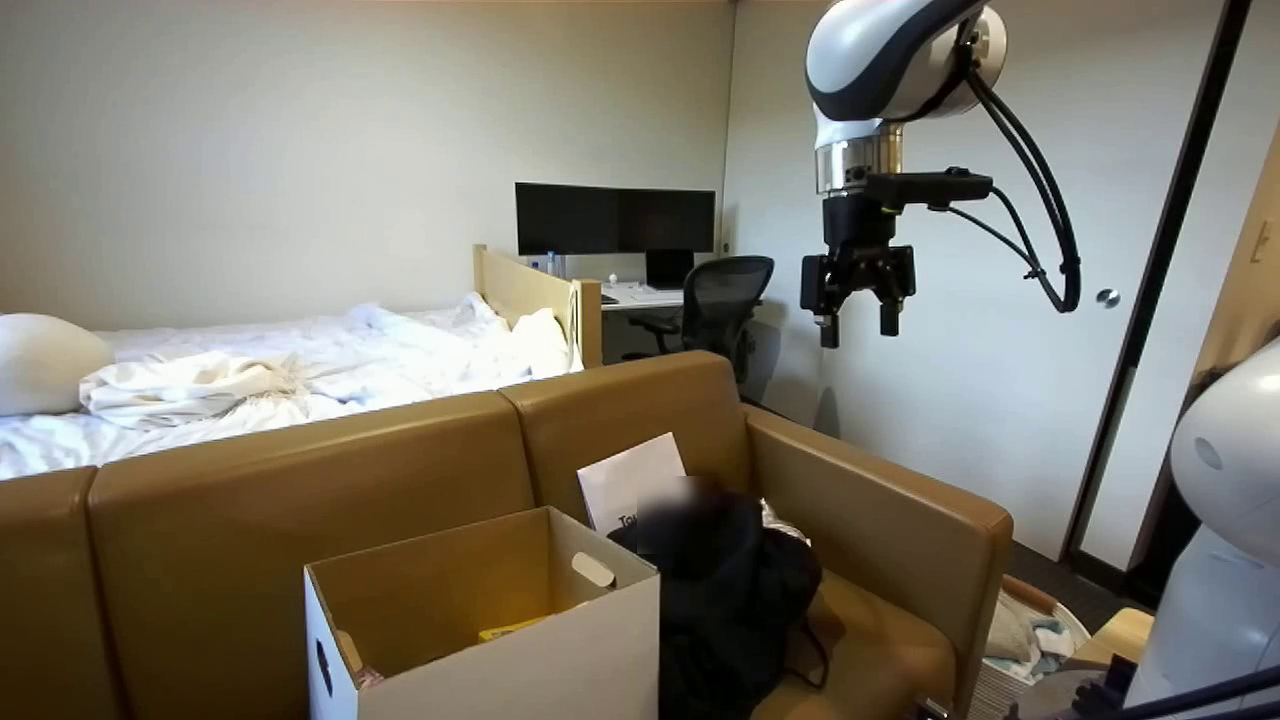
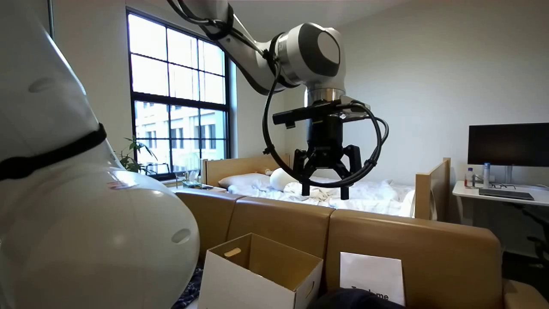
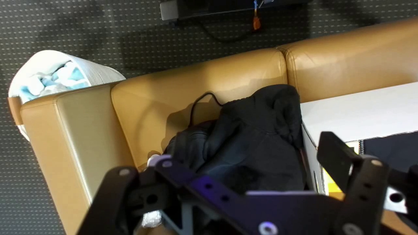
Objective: Put the black object inside the box
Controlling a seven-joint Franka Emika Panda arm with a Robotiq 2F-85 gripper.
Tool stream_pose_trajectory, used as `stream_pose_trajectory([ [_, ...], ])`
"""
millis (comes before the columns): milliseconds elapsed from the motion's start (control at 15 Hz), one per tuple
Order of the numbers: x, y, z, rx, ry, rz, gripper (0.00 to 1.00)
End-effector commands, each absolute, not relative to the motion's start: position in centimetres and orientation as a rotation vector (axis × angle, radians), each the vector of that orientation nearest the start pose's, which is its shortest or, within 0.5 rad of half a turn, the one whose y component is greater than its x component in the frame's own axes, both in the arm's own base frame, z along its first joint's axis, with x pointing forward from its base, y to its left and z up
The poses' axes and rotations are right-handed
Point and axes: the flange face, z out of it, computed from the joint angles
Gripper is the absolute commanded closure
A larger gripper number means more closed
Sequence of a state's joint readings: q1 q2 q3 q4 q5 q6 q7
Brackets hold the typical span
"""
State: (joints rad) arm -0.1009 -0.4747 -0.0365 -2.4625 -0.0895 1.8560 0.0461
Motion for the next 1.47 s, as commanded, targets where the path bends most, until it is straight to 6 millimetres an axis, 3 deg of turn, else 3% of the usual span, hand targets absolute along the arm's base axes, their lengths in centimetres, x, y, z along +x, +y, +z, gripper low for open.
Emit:
stream_pose_trajectory([
  [0, 38.6, -5.9, 45.7, -3.194, 0.231, 0.193, 0.0],
  [400, 43.0, -4.4, 47.2, -3.229, 0.015, 0.192, 0.0],
  [600, 46.7, -5.2, 46.3, -3.21, -0.065, 0.234, 0.0],
  [1000, 55.1, -9.6, 39.8, -3.176, -0.154, 0.344, 0.0],
  [1400, 62.1, -11.9, 30.1, -3.18, -0.126, 0.314, 0.0],
])
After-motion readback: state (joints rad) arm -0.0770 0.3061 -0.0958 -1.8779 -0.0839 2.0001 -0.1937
